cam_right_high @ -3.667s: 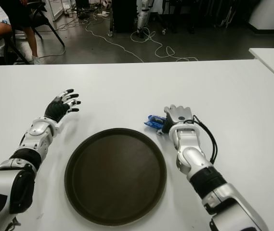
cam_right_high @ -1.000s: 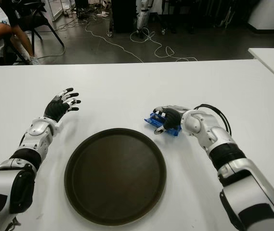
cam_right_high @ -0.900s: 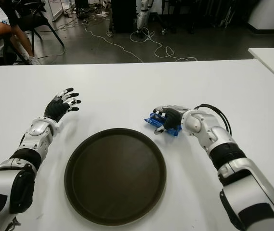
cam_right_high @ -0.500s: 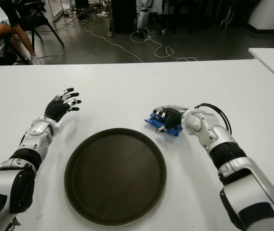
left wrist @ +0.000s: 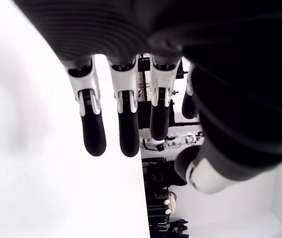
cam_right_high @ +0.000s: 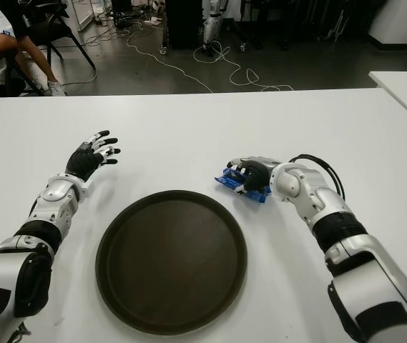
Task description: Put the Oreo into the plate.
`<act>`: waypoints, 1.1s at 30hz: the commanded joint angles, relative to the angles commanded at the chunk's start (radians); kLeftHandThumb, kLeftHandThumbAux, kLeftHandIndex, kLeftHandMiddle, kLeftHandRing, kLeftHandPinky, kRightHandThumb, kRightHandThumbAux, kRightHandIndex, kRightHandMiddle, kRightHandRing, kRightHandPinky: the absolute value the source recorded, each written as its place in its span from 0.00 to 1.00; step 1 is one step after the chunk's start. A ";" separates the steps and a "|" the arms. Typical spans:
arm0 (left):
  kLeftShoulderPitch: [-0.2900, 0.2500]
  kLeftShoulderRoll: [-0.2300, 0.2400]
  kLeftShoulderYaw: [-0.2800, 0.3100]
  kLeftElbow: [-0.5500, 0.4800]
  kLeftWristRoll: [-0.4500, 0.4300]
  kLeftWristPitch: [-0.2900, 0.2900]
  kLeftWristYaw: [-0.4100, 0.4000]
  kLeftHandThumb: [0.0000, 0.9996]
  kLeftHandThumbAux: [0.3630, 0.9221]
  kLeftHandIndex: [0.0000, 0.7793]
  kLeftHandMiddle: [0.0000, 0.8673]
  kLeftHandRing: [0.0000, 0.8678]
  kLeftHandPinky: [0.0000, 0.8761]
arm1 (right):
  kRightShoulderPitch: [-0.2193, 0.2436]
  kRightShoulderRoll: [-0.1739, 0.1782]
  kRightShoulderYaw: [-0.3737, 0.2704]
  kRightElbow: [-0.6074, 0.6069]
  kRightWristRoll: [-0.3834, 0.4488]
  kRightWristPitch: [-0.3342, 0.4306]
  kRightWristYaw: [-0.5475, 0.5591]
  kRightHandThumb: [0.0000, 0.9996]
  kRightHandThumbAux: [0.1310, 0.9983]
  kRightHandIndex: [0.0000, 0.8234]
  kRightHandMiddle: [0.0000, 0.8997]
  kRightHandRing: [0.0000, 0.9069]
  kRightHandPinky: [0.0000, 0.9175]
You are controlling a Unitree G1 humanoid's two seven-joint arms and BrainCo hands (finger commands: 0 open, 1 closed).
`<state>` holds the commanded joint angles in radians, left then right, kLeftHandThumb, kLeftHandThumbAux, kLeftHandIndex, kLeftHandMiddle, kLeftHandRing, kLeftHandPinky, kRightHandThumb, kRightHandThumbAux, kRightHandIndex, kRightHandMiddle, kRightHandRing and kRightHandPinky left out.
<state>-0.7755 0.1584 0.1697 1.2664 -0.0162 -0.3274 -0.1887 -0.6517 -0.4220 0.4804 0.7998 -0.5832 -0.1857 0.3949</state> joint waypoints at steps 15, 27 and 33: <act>0.003 0.003 -0.003 -0.001 0.004 -0.004 0.005 0.06 0.63 0.15 0.23 0.29 0.39 | 0.020 -0.001 -0.004 -0.038 0.004 0.014 -0.003 0.33 0.57 0.14 0.28 0.32 0.33; 0.003 0.003 -0.005 -0.003 0.004 -0.002 0.003 0.06 0.65 0.14 0.23 0.29 0.39 | 0.023 -0.011 0.003 -0.039 -0.002 -0.024 -0.007 0.29 0.58 0.13 0.27 0.31 0.32; 0.002 0.002 -0.001 -0.002 -0.001 0.001 0.004 0.06 0.62 0.15 0.24 0.30 0.38 | 0.024 -0.013 0.007 -0.039 -0.007 -0.030 -0.012 0.29 0.58 0.13 0.26 0.30 0.29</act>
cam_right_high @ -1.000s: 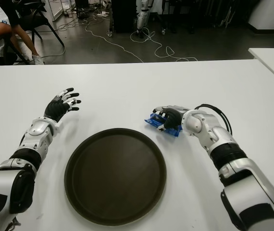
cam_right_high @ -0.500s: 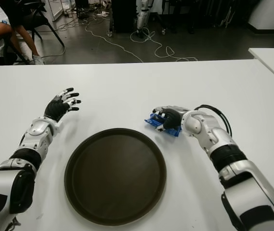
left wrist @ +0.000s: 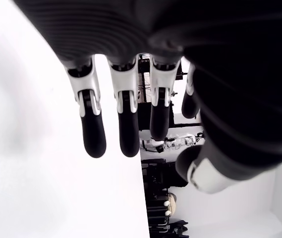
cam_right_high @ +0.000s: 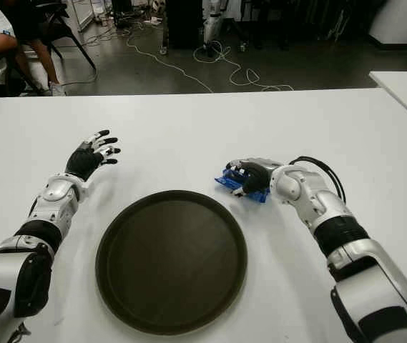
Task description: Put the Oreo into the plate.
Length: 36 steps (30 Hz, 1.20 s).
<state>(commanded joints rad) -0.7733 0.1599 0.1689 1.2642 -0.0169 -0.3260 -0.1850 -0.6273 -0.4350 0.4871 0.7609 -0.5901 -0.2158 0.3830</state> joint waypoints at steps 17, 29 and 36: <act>0.002 -0.003 0.010 0.001 -0.007 -0.006 0.001 0.06 0.66 0.15 0.24 0.31 0.40 | 0.001 -0.001 0.027 -0.020 -0.046 0.030 -0.018 0.30 0.57 0.12 0.27 0.32 0.31; 0.002 0.000 0.004 0.002 0.000 -0.007 0.001 0.05 0.65 0.15 0.23 0.29 0.38 | 0.015 0.001 0.040 -0.079 -0.082 0.107 -0.013 0.30 0.58 0.11 0.25 0.31 0.33; 0.002 0.000 0.003 0.003 0.001 -0.005 0.002 0.05 0.64 0.15 0.23 0.29 0.37 | 0.021 0.000 0.048 -0.104 -0.092 0.138 -0.011 0.28 0.59 0.11 0.25 0.31 0.33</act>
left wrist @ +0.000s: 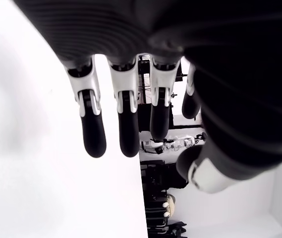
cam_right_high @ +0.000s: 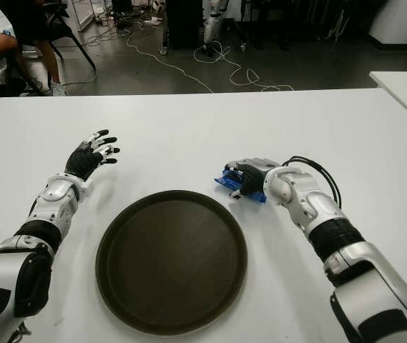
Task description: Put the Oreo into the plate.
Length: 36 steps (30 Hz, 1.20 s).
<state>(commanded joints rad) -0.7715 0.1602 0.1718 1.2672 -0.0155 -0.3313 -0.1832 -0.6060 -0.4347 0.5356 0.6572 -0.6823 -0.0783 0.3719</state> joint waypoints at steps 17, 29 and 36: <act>-0.001 -0.002 0.007 -0.001 -0.009 0.004 -0.006 0.06 0.64 0.15 0.23 0.30 0.39 | 0.005 -0.004 0.024 -0.033 -0.029 0.036 0.004 0.30 0.58 0.12 0.26 0.31 0.34; 0.000 -0.002 0.004 -0.003 -0.006 0.001 -0.001 0.05 0.63 0.15 0.23 0.30 0.39 | 0.013 -0.008 0.028 -0.057 -0.028 0.050 0.010 0.30 0.59 0.11 0.27 0.32 0.37; 0.000 0.000 0.000 -0.004 -0.003 0.004 0.002 0.05 0.64 0.15 0.23 0.29 0.38 | 0.017 -0.006 0.030 -0.060 -0.032 0.056 0.002 0.33 0.58 0.12 0.28 0.33 0.34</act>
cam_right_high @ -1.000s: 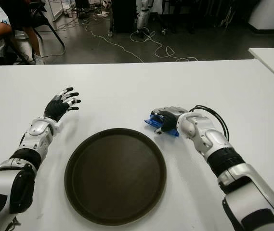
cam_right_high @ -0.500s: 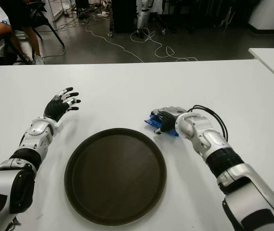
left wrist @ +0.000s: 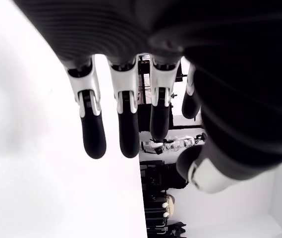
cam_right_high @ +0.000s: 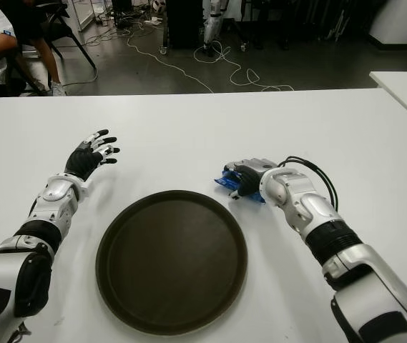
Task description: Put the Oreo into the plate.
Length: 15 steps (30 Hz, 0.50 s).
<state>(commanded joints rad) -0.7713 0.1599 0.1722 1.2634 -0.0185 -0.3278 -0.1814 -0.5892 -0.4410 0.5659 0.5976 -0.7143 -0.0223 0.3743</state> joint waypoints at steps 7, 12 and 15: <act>0.000 0.000 0.001 0.000 -0.002 -0.001 -0.002 0.06 0.65 0.14 0.23 0.29 0.39 | 0.002 0.000 0.005 0.001 -0.006 -0.002 -0.008 0.34 0.58 0.11 0.28 0.32 0.36; -0.001 -0.001 0.003 0.000 -0.004 0.001 -0.001 0.05 0.65 0.14 0.23 0.30 0.39 | 0.004 0.001 0.010 -0.001 -0.015 0.002 -0.015 0.33 0.57 0.11 0.28 0.33 0.35; -0.001 0.000 0.002 0.000 -0.002 0.001 0.000 0.06 0.64 0.14 0.23 0.30 0.39 | 0.006 0.002 0.012 -0.004 -0.023 0.003 -0.020 0.33 0.57 0.12 0.28 0.33 0.36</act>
<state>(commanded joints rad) -0.7722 0.1598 0.1739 1.2635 -0.0208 -0.3267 -0.1814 -0.5836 -0.4393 0.5779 0.5938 -0.7373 -0.0194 0.3540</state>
